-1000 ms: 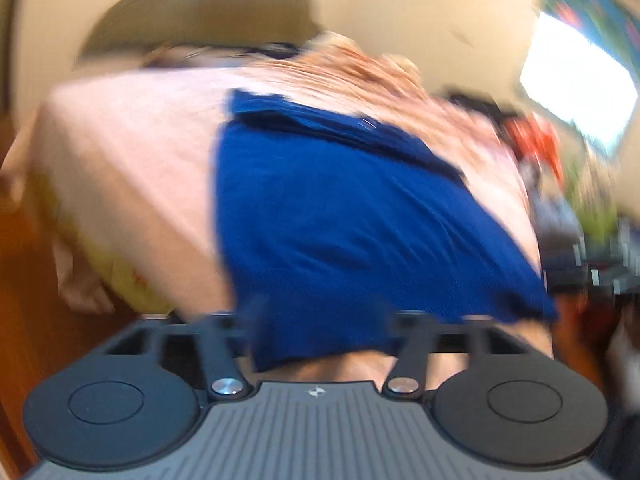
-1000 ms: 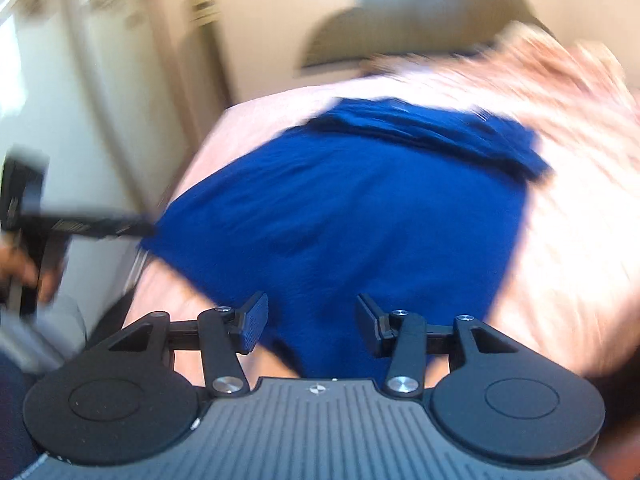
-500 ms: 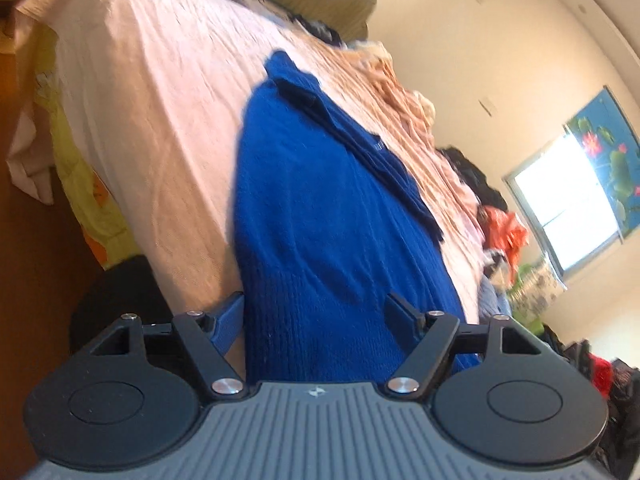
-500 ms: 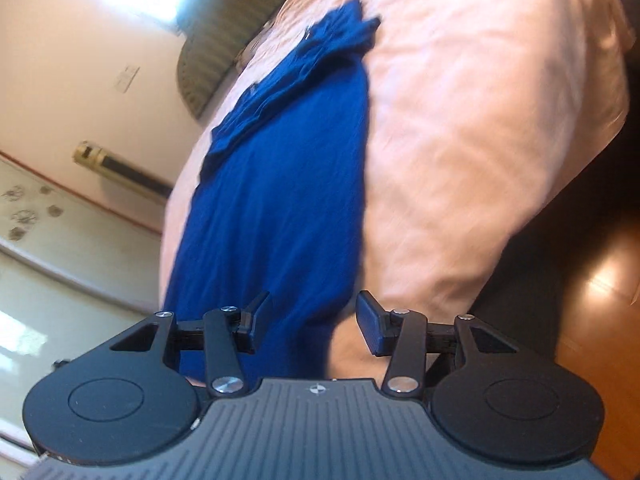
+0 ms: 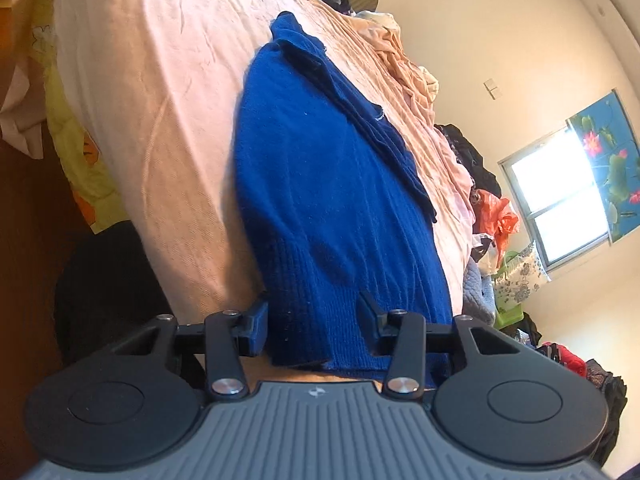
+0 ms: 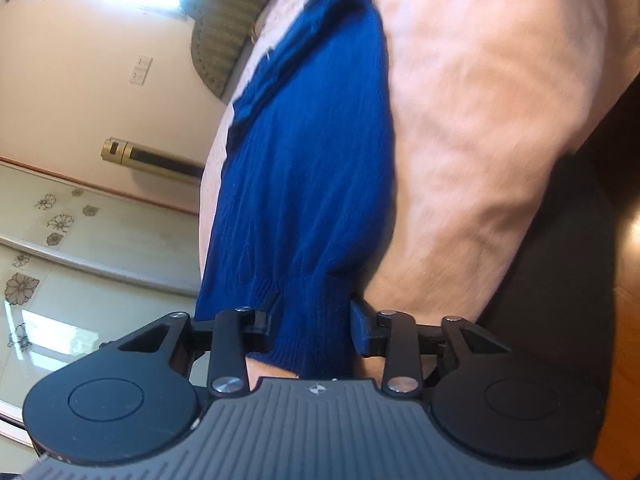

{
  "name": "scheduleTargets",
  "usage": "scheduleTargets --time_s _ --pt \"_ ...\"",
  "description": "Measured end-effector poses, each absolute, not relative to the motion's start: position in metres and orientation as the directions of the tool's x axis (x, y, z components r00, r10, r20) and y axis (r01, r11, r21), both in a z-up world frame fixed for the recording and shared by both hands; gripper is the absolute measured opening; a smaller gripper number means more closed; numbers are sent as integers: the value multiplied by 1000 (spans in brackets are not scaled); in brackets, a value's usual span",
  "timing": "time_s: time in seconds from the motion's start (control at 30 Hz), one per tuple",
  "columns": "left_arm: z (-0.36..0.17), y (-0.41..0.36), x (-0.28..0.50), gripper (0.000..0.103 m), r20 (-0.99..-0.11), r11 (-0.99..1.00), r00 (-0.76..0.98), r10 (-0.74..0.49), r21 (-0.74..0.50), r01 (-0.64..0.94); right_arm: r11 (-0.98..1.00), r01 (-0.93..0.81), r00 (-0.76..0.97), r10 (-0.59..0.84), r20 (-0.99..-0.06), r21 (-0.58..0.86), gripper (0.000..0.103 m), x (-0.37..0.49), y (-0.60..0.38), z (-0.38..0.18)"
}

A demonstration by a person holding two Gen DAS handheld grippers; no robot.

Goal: Fold small clothes

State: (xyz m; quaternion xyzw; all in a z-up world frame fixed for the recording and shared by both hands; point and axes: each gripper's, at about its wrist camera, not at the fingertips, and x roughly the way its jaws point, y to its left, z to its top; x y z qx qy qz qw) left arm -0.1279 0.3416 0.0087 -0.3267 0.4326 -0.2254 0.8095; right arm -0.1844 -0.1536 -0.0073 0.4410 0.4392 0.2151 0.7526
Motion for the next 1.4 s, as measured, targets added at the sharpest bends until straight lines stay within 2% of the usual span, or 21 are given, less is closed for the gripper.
scheduleTargets --time_s 0.07,0.13,0.37,0.5,0.6,0.63,0.7,0.77,0.83,0.87,0.9,0.93,1.0,1.07,1.13,1.23,1.3,1.33,1.4 --pt "8 343 -128 44 -552 682 525 -648 -727 78 512 66 575 682 -452 857 58 -188 -166 -5" --pt "5 342 -127 44 -540 669 525 -658 -739 79 525 81 608 648 -459 848 63 -183 -173 -3" --pt "4 336 -113 45 -526 655 528 -667 -752 78 531 103 628 622 -469 841 65 -147 -181 -13" --pt "1 337 -113 45 -516 639 525 -677 -765 73 471 83 567 703 -430 878 66 -145 -168 -22" --pt "-3 339 -115 45 -503 623 524 -687 -779 69 432 53 466 787 -405 900 61 -158 -154 -29" --pt "-5 340 -115 45 -499 617 522 -692 -784 70 433 46 447 797 -406 900 56 -163 -151 -30" --pt "-5 339 -114 45 -498 617 520 -694 -783 74 443 53 447 791 -418 895 43 -172 -150 -32" --pt "-5 336 -112 44 -506 627 516 -691 -774 82 447 86 462 774 -433 891 22 -175 -152 -37" --pt "-2 332 -110 44 -523 648 507 -685 -756 95 465 99 458 764 -455 880 12 -177 -151 -39" --pt "1 329 -110 41 -537 666 503 -677 -738 108 478 89 462 757 -461 874 11 -180 -150 -38" --pt "5 325 -110 21 -559 695 502 -659 -708 124 497 67 466 751 -468 865 6 -182 -148 -34" --pt "8 321 -110 11 -591 733 500 -633 -666 140 522 32 460 749 -476 852 6 -184 -146 -27" --pt "16 317 -113 9 -629 783 507 -589 -599 167 601 -36 445 725 -526 798 6 -185 -138 -10" --pt "29 318 -121 8 -619 796 526 -584 -565 218 653 -108 421 713 -560 750 6 -191 -134 8" --pt "36 325 -127 8 -637 825 537 -553 -510 245 732 -126 401 655 -641 669 6 -194 -135 12" --pt "20 338 -125 8 -681 837 505 -531 -514 187 691 -92 405 684 -607 717 5 -192 -148 5" --pt "17 339 -127 8 -671 828 507 -541 -533 177 676 -79 411 692 -594 733 8 -193 -147 5" --pt "17 338 -127 8 -666 825 511 -544 -537 178 659 -71 412 703 -579 749 19 -194 -148 3" --pt "15 339 -126 8 -659 812 502 -559 -558 172 640 -50 420 710 -566 767 24 -197 -151 -1"
